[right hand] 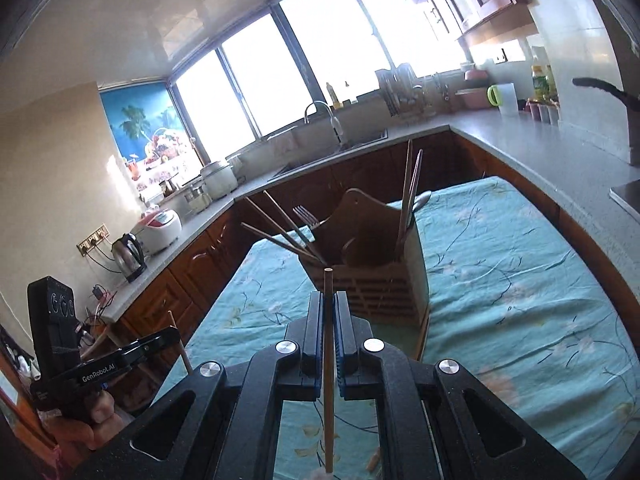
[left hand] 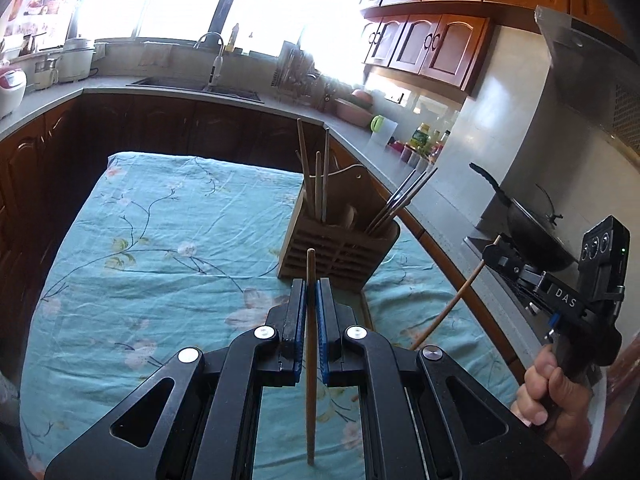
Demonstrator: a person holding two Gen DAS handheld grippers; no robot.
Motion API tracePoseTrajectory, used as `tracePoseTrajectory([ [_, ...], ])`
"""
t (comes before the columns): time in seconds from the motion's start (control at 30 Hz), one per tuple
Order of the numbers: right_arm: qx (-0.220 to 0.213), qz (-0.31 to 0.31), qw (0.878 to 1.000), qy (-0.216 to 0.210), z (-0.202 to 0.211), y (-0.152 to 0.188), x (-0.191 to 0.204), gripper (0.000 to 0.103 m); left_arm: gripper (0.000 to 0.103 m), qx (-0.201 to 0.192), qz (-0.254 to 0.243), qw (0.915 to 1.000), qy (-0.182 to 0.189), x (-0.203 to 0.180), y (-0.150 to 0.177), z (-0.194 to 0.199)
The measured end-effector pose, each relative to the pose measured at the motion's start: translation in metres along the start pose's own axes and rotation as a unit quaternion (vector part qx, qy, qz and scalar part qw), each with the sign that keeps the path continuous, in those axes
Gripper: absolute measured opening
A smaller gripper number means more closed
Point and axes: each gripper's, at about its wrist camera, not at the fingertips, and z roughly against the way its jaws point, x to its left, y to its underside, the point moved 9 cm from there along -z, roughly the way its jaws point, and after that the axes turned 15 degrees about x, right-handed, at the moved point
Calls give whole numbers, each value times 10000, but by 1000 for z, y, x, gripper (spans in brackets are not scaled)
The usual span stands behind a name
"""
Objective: Organize utensils
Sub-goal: 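Lower the chopstick into the holder with the left tool while the right tool inserts its chopstick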
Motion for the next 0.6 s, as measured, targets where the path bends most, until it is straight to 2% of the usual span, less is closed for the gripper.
tracePoseTrajectory([
  [0.6,-350,36,9993,91,18,-32,-8,5,4,-389,-180,9991,61,-25,-39,13],
])
